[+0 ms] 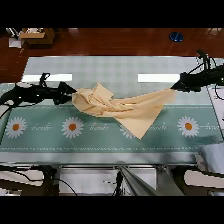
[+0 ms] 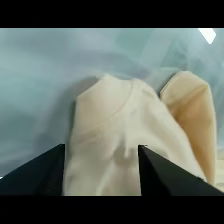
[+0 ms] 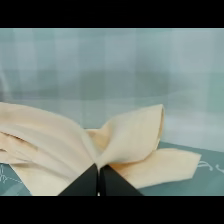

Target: Fold the shirts.

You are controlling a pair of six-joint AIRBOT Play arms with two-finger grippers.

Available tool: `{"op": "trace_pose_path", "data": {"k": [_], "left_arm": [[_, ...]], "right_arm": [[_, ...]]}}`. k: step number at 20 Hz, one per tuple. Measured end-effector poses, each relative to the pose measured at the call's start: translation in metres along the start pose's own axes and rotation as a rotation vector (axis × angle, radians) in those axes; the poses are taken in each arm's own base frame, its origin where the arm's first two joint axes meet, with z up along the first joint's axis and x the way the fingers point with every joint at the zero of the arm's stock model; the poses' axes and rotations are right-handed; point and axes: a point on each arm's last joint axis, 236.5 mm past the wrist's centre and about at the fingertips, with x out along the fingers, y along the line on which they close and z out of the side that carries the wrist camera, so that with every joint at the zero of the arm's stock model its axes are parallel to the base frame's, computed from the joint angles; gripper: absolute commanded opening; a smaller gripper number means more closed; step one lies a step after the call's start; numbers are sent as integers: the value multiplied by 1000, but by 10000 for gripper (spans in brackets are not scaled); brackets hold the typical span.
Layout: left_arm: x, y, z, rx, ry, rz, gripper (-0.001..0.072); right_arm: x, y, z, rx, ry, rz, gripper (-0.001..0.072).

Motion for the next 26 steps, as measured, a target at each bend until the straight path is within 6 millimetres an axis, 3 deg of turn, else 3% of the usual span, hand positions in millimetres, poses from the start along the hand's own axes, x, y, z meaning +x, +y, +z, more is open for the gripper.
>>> {"op": "trace_pose_path", "data": {"k": [1, 4, 7, 10, 12, 14, 17, 20, 24, 26], "left_arm": [[6, 2, 1, 6, 6, 10, 26], [11, -10, 13, 33, -10, -3, 24], [-12, -43, 32, 107, -37, -65, 23], [-76, -91, 61, 220, -141, -138, 23], [-135, -127, 73, 310, -246, -178, 23], [-199, -168, 72, 416, -363, -209, 23], [-289, -228, 44, 588, -542, -238, 23], [-364, -285, -8, 761, -718, -261, 23], [-450, -346, -95, 978, -969, -272, 22], [-483, -359, -141, 1064, -1083, -224, 22]], "right_arm": [[0, 0, 0, 0, -1, 0, 34], [0, 0, 0, 2, -1, 0, 34], [-1, 1, -1, 0, 4, 1, 34], [-12, 9, -2, -20, -16, 0, 34], [-29, 21, 2, -49, -66, -2, 34], [-56, 41, 11, -97, -153, -2, 34], [-123, 89, 28, -214, -351, -3, 34], [-215, 151, 33, -367, -604, -24, 34], [-324, 223, 2, -501, -889, -54, 33], [-365, 247, -23, -536, -995, -74, 34]]}}
